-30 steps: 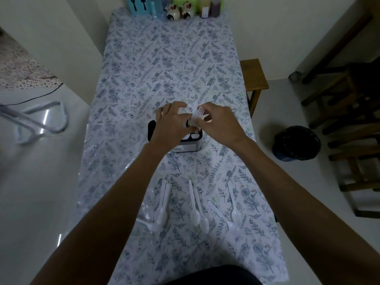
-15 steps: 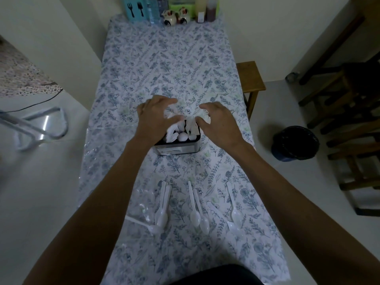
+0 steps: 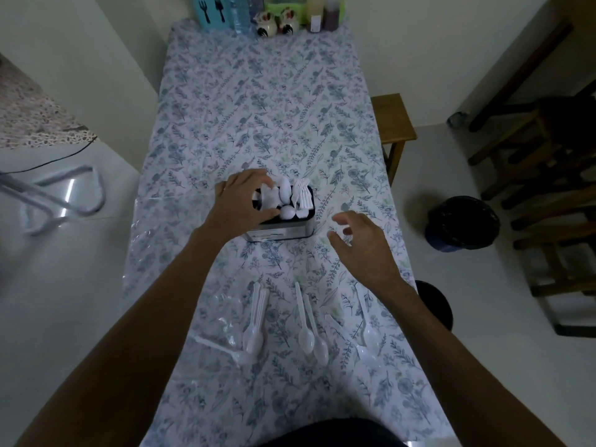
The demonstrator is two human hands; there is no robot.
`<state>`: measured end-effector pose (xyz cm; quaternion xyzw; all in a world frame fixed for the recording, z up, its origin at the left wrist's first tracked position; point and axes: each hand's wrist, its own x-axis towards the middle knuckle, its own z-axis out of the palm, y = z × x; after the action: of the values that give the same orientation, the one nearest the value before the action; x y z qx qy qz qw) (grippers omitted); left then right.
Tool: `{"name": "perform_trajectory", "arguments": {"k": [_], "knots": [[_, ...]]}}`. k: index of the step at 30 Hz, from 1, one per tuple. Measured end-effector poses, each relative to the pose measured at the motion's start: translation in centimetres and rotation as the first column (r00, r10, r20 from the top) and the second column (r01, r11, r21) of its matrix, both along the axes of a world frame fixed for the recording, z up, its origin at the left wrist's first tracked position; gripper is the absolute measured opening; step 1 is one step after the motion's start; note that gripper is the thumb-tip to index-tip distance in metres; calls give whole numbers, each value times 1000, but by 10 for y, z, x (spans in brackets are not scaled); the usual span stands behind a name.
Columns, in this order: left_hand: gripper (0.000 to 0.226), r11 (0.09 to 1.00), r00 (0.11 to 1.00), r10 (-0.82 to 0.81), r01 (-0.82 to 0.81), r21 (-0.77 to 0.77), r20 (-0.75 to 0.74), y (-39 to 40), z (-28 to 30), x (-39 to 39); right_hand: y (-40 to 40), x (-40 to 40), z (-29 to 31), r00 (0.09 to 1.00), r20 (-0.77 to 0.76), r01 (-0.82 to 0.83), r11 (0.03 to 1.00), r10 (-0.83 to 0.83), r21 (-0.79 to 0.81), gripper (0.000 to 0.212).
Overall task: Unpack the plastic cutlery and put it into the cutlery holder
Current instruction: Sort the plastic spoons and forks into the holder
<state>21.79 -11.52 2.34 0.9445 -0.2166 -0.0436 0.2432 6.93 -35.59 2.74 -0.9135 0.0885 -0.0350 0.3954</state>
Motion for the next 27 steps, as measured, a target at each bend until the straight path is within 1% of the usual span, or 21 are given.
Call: {"name": "perform_trajectory", "arguments": {"k": [2,5,7,10,12,14,17,20,25,27], "knots": [[56,998,999,30,-29,-48,21,2,0,0,-5,-7,-3,999,-19,26,1000,-26,10,30],[40,995,997,77,-75,-72,29,6,-1,-1,-9,-15,-7,997,-57,52,999,-51,16,29],[33,989,995,89,-92,-112,-37,7,-3,0,-9,-20,-10,996,-70,56,998,-54,14,30],[33,976,991,64,-87,-200,-115,5,-5,-4,-7,-28,-14,994,-90,59,998,-56,31,30],[36,971,992,48,-74,-227,-117,3,-6,-7,-6,-34,-17,994,-98,58,998,-55,28,29],[44,966,992,15,-46,-254,-122,2,-8,-8,-5,-38,-19,993,-106,59,998,-57,23,29],[65,958,989,-13,-29,-285,-144,3,-9,-9,-4,-43,-21,990,-124,67,998,-65,8,30],[85,963,983,-8,-43,-267,-185,4,-10,-8,-4,-47,-23,988,-134,74,997,-73,-1,29],[99,974,976,5,-55,-220,-220,2,-10,-11,-6,-50,-23,987,-140,75,997,-75,-1,28],[95,966,978,35,-86,-243,-206,-2,-11,-14,-6,-51,-24,987,-143,78,997,-77,1,28]]}}
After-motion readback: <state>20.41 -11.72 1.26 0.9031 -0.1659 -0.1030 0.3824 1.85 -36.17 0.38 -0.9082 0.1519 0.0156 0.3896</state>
